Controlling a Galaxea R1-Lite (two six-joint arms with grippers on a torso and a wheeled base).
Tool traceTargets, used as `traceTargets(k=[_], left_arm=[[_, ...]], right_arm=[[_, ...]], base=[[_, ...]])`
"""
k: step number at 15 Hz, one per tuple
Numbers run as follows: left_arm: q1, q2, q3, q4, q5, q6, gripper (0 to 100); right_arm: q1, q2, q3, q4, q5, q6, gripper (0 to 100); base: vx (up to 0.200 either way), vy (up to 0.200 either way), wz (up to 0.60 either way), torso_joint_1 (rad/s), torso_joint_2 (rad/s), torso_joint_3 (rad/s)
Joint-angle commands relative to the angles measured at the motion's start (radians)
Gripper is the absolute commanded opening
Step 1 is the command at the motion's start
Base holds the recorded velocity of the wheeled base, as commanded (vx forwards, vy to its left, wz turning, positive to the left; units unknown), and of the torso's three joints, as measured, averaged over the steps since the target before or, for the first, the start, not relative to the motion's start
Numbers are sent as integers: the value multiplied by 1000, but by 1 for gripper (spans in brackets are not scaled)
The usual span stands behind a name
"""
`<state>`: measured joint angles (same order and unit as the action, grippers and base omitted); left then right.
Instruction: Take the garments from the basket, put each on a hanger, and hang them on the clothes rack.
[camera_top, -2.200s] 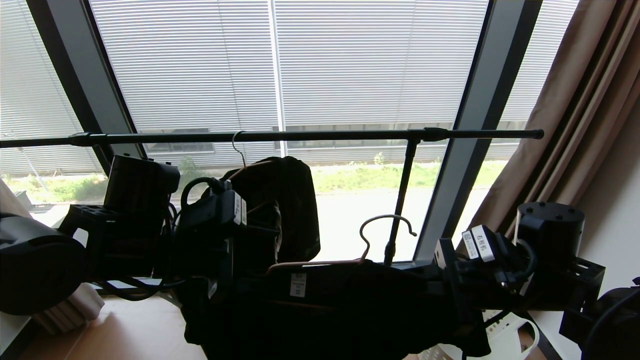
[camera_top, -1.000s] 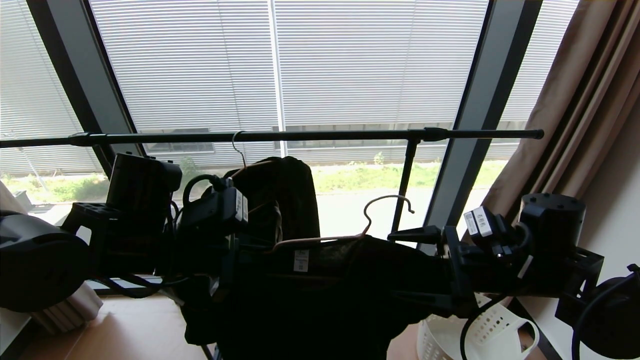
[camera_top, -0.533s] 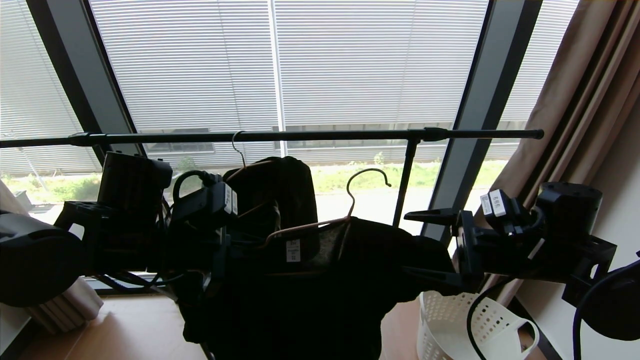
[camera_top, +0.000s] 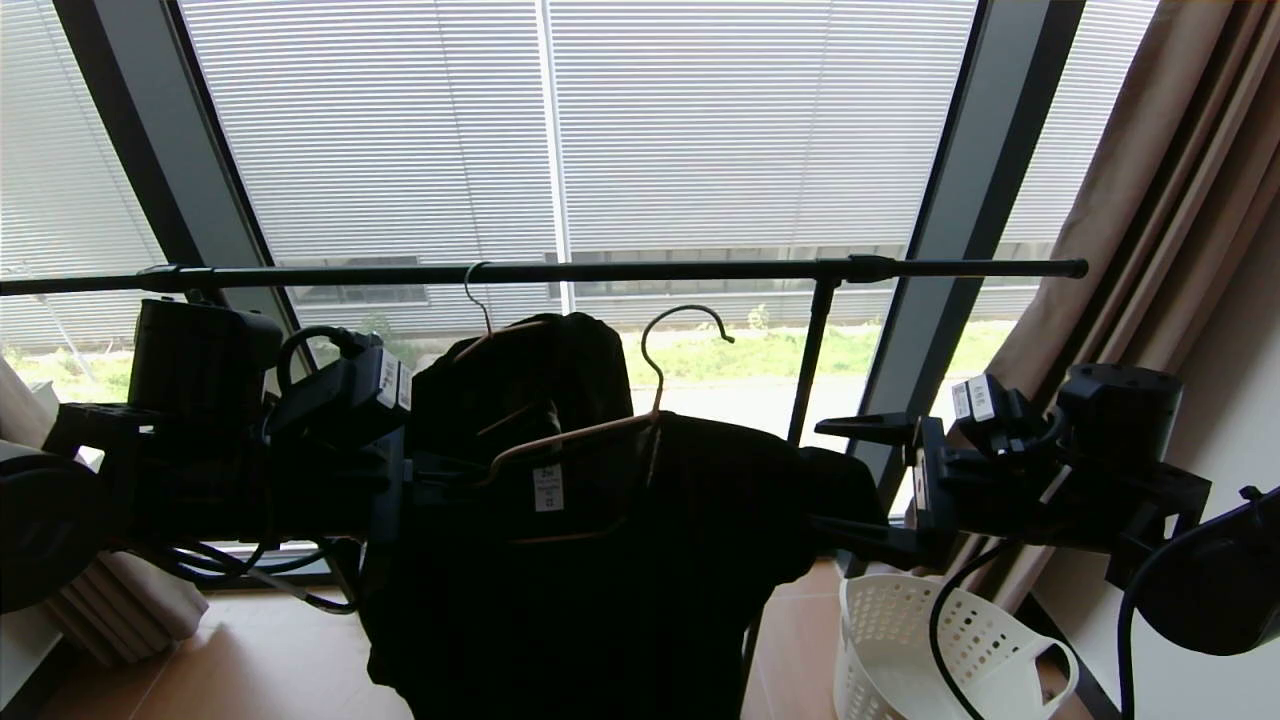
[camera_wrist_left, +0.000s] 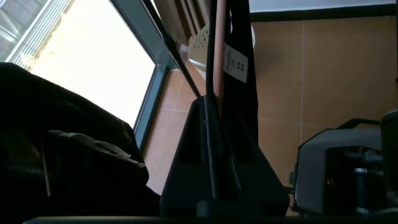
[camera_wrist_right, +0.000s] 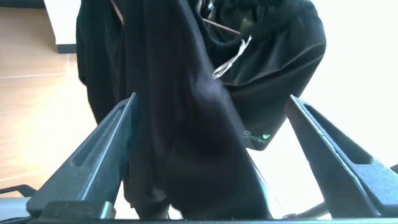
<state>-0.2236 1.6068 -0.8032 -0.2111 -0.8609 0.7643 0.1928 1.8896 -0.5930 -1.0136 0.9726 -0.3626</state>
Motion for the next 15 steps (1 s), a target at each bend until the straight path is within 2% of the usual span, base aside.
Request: traceTargets(k=[1, 4, 7, 14, 15], left_arm=[[17, -21, 4, -1, -3, -2, 0], [27, -41, 10, -1, -3, -5, 0], [43, -59, 27, -1, -3, -6, 0], [44, -65, 38, -2, -4, -6, 0], [44, -67, 38, -2, -4, -6, 0]], right_arm=[[-13, 48, -13, 0, 0, -1, 100], [-32, 71, -19, 0, -3, -4, 100], [-56, 118, -25, 0, -3, -49, 100], [-58, 160, -42, 0, -5, -58, 100], [-58, 163, -44, 0, -5, -70, 0]], base=[[0, 0, 0, 0, 0, 0], [0, 0, 0, 0, 0, 0], [0, 0, 0, 0, 0, 0], [0, 0, 0, 0, 0, 0], [0, 0, 0, 0, 0, 0]])
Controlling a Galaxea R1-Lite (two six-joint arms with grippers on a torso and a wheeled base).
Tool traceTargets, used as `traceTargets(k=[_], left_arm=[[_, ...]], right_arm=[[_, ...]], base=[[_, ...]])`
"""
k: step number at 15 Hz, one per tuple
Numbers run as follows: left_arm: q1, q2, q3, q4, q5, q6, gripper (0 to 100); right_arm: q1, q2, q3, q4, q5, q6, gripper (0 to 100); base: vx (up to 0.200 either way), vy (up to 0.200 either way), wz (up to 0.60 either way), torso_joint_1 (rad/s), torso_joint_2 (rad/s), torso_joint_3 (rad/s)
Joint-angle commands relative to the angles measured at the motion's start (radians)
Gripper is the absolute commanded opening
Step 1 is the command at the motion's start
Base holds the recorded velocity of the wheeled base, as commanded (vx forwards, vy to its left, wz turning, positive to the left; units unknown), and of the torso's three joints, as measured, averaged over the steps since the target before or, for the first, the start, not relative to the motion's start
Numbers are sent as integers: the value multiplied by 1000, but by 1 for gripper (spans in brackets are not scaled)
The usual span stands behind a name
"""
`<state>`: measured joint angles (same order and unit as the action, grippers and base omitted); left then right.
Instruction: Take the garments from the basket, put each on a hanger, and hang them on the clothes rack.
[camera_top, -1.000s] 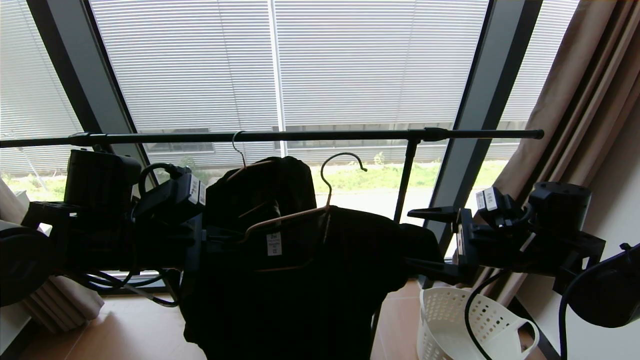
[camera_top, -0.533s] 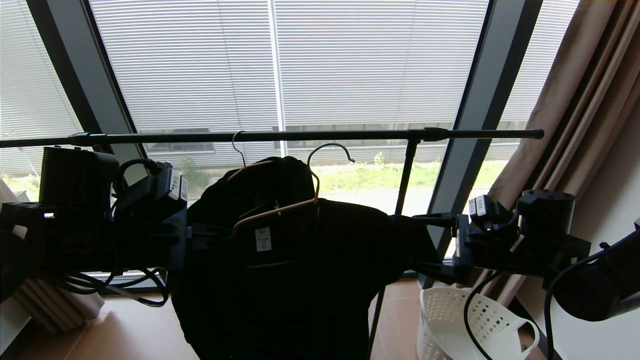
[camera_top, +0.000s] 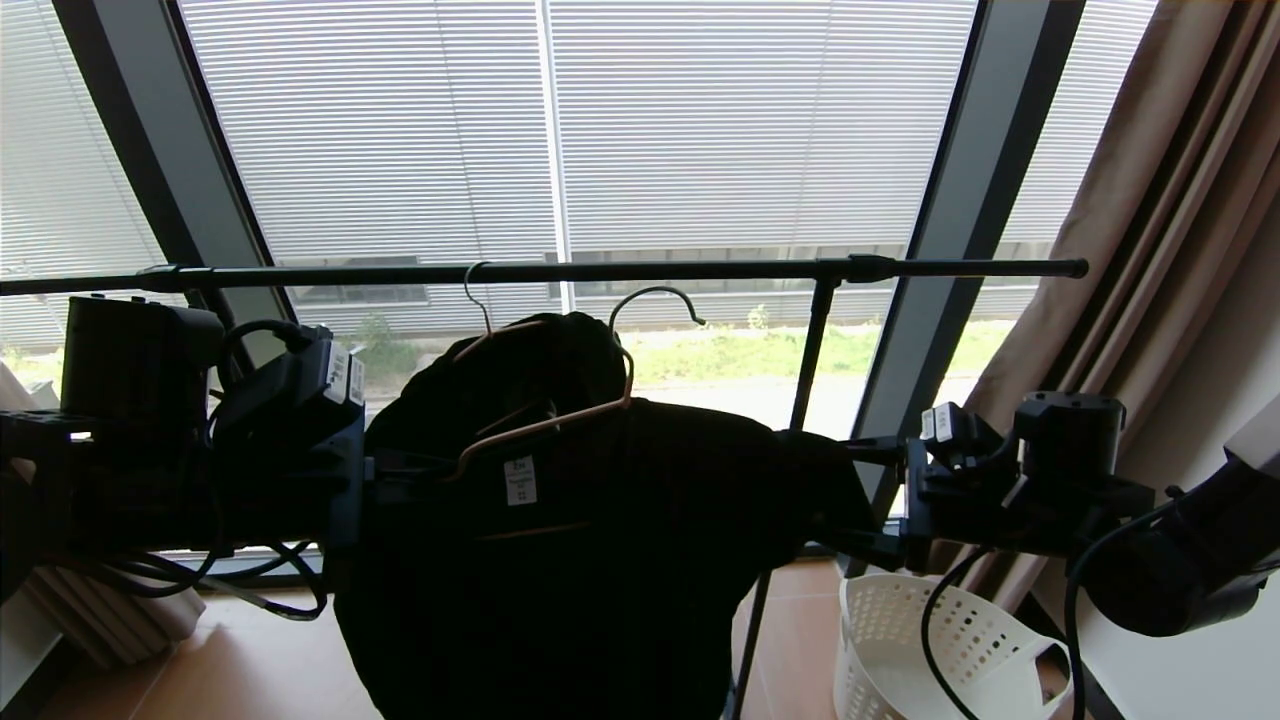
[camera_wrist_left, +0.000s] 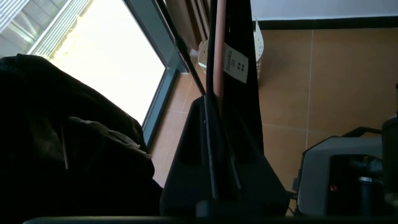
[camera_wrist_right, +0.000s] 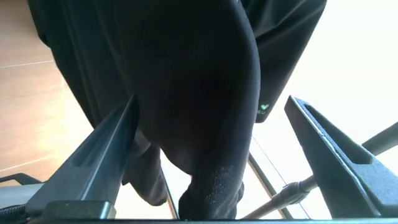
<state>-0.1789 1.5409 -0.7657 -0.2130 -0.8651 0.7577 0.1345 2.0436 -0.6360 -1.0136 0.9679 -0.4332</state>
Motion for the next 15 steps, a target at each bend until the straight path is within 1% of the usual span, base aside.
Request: traceTargets(k=[1, 7, 15], left_arm=[[-1, -1, 9, 0, 0, 0, 0], [10, -10, 17, -2, 0, 0, 0], [26, -16, 26, -3, 0, 0, 0]], right_arm=[[-4, 9, -5, 0, 2, -15, 0], [-53, 7, -31, 0, 3, -15, 0], [-159, 1, -93, 6, 6, 2, 0]], base=[[0, 0, 0, 0, 0, 0], [0, 0, 0, 0, 0, 0], [0, 0, 0, 0, 0, 0]])
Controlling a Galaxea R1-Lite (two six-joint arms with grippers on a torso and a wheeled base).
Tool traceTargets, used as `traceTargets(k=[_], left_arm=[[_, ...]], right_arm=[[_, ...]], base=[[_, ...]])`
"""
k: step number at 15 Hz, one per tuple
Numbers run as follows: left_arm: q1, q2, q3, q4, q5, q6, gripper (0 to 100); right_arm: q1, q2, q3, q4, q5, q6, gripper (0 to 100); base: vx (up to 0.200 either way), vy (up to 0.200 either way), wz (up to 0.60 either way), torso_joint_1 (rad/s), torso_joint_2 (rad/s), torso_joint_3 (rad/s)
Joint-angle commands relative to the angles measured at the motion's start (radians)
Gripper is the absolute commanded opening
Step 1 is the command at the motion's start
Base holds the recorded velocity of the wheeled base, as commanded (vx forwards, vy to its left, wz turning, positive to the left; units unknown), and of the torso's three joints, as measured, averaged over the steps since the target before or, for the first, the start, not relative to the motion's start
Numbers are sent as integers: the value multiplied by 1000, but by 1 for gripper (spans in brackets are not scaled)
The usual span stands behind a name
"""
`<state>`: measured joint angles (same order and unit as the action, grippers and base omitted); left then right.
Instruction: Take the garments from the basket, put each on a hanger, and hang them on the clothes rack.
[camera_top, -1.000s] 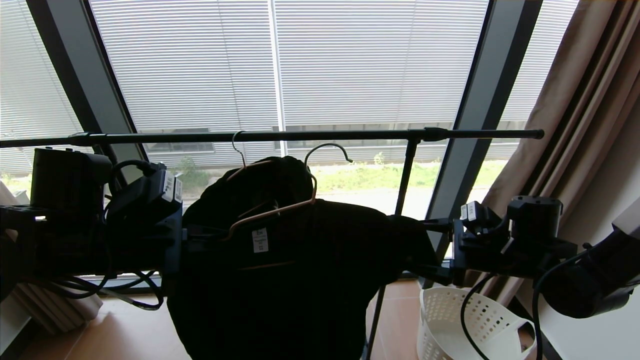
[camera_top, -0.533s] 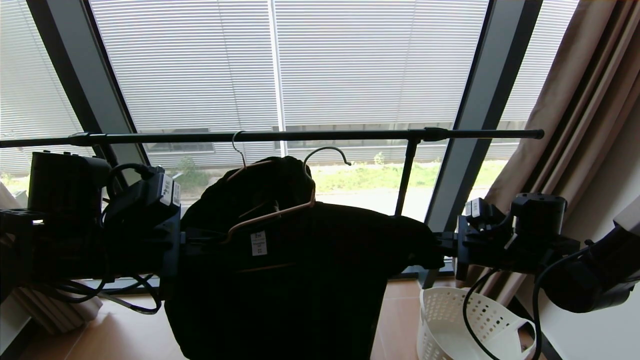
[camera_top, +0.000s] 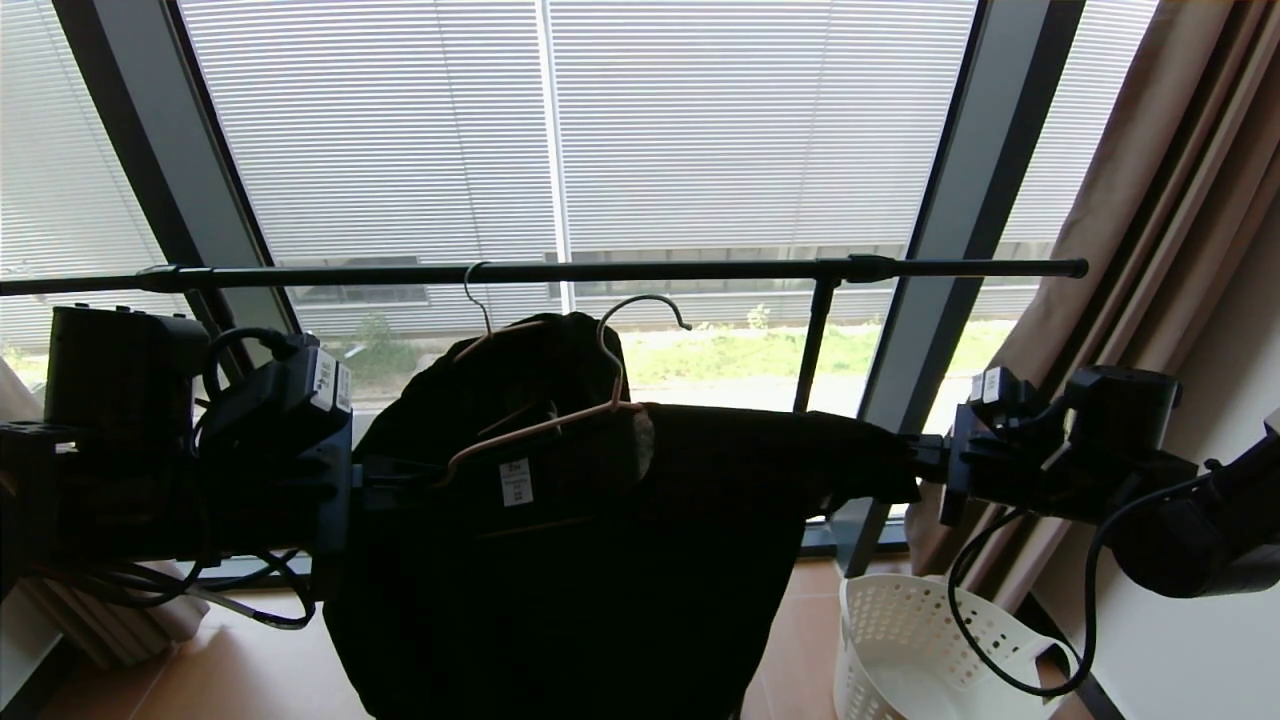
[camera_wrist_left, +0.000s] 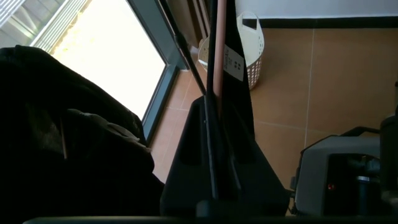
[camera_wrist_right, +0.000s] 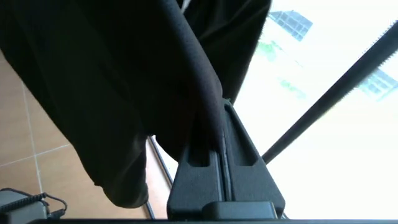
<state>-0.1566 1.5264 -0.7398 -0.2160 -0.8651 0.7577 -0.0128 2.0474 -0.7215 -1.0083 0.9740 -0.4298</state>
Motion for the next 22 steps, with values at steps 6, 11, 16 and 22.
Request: traceTargets(k=[6, 11, 16, 22], left_arm=[[15, -9, 0, 0, 0, 0, 0], [29, -23, 2, 0, 0, 0, 0], [28, -15, 2, 0, 0, -20, 0], [37, -17, -16, -3, 1, -132, 0]], right_arm=[[-64, 5, -47, 2, 0, 42, 0], [-84, 20, -62, 2, 0, 54, 0], [-32, -1, -19, 4, 0, 52, 0], [60, -33, 74, 0, -1, -130, 100]], base=[[0, 0, 0, 0, 0, 0], [0, 0, 0, 0, 0, 0], [0, 0, 0, 0, 0, 0], [0, 0, 0, 0, 0, 0]])
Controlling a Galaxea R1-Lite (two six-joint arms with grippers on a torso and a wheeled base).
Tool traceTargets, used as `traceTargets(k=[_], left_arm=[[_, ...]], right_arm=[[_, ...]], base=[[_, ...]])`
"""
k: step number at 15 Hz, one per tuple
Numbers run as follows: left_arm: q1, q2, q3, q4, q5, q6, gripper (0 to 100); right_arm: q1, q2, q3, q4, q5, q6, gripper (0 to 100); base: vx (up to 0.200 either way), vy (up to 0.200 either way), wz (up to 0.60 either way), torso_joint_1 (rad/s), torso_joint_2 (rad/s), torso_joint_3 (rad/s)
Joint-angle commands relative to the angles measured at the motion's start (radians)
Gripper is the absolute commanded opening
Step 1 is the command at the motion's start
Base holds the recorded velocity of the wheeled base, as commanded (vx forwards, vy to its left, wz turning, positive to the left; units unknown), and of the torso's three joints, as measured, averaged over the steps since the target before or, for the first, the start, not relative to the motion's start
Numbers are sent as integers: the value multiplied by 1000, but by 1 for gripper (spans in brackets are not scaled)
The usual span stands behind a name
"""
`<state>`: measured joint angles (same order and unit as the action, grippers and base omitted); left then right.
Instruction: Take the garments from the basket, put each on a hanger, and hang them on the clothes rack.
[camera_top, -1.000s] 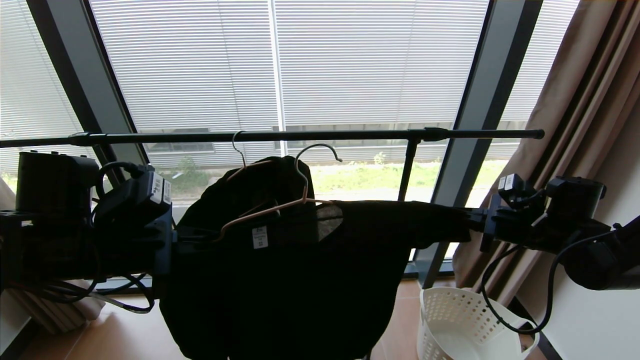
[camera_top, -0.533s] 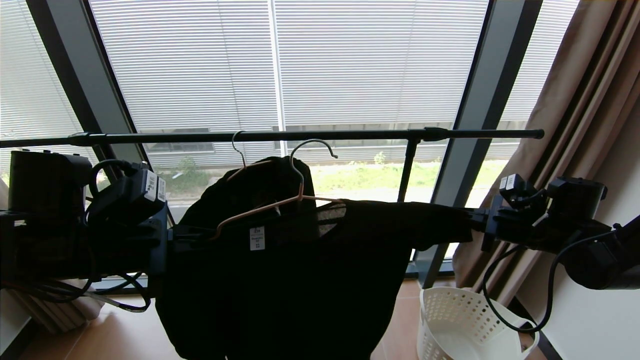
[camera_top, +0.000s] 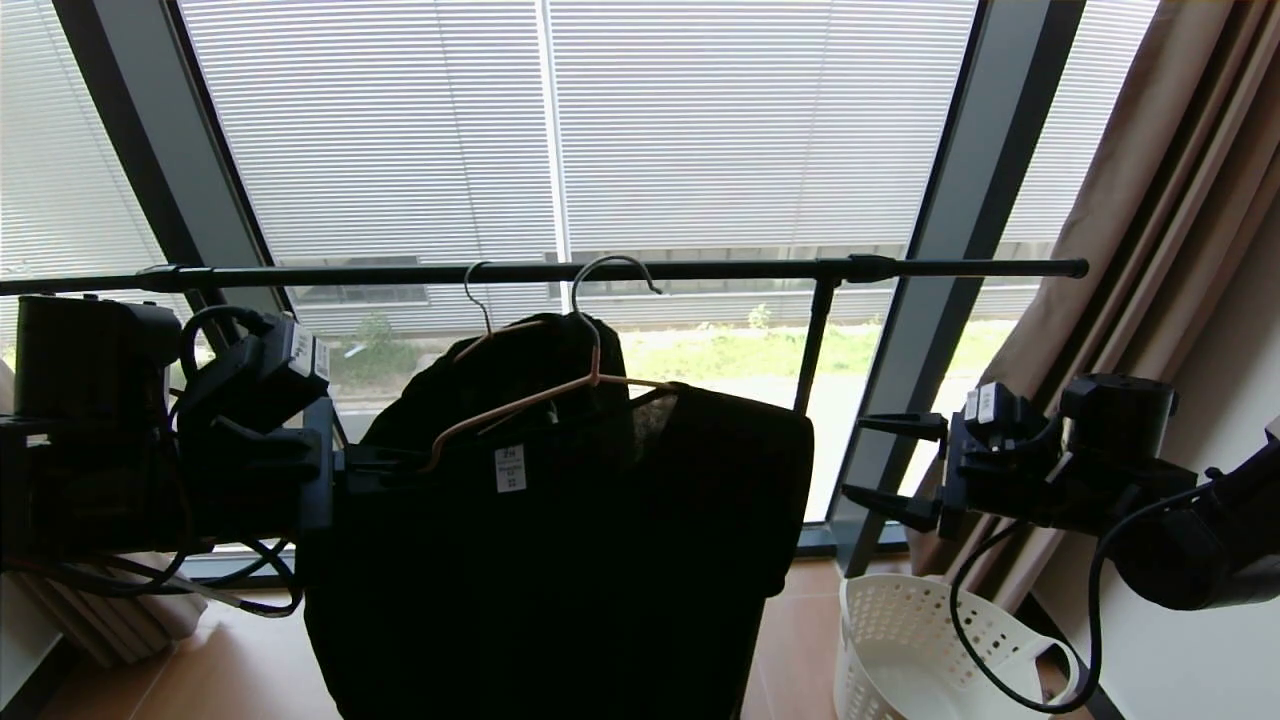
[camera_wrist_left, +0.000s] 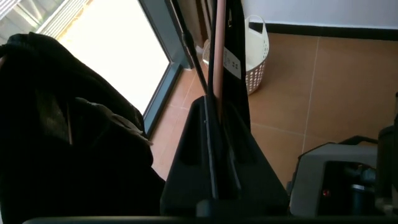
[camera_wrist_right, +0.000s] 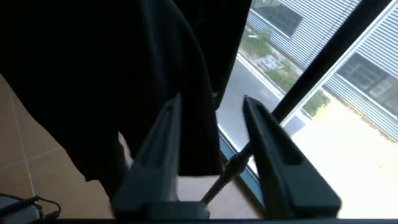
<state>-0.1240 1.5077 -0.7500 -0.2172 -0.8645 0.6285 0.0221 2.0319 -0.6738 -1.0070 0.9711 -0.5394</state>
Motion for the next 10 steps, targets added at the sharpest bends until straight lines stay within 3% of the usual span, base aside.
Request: traceTargets(k=[1, 8, 9, 10], left_arm=[[12, 2, -8, -2, 1, -24, 0], [21, 5, -19, -1, 48, -87, 0], [23, 31, -19, -2, 114, -96, 0], [23, 34, -19, -2, 117, -102, 0]], right_arm=[[47, -35, 37, 1, 1, -30, 100], [145, -168, 92, 5, -61, -24, 100], [222, -199, 103, -4, -219, 29, 100], [236, -200, 103, -5, -244, 42, 100]], base=[[0, 0, 0, 0, 0, 0], [0, 0, 0, 0, 0, 0], [0, 0, 0, 0, 0, 0], [0, 0, 0, 0, 0, 0]])
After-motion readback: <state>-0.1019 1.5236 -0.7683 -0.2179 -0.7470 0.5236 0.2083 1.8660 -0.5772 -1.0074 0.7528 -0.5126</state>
